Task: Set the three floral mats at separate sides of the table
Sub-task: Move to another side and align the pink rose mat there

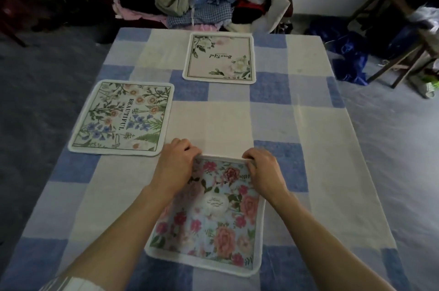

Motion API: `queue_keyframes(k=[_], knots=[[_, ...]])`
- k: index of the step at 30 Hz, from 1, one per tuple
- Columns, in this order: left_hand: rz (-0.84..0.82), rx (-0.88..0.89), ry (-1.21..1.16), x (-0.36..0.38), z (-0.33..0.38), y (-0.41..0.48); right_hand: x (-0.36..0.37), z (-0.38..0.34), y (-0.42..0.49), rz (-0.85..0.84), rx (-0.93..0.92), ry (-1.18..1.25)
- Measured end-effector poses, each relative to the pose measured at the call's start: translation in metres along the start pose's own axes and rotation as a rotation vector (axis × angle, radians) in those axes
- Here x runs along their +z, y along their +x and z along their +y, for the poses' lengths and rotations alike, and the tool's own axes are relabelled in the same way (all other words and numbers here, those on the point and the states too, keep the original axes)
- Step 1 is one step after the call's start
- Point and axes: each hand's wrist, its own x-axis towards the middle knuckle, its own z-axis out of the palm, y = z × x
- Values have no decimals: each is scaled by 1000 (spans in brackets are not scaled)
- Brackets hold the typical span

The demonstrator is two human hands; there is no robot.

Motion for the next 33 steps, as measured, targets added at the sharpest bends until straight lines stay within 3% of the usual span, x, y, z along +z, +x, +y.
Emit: queue_keyframes(k=[8, 12, 19, 25, 33], knots=[[5, -174, 66, 45, -16, 25, 26, 26, 37, -134, -15, -199], [-80, -221, 112, 60, -19, 20, 39, 32, 42, -238, -6, -268], [-109, -401, 61, 52, -40, -17, 52, 17, 43, -277, -47, -337], [-129, -517, 36, 40, -44, -67, 79, -31, 42, -344, -223, -301], [-136, -820, -73, 48, -16, -124, 115, -75, 36, -432, -545, -328]])
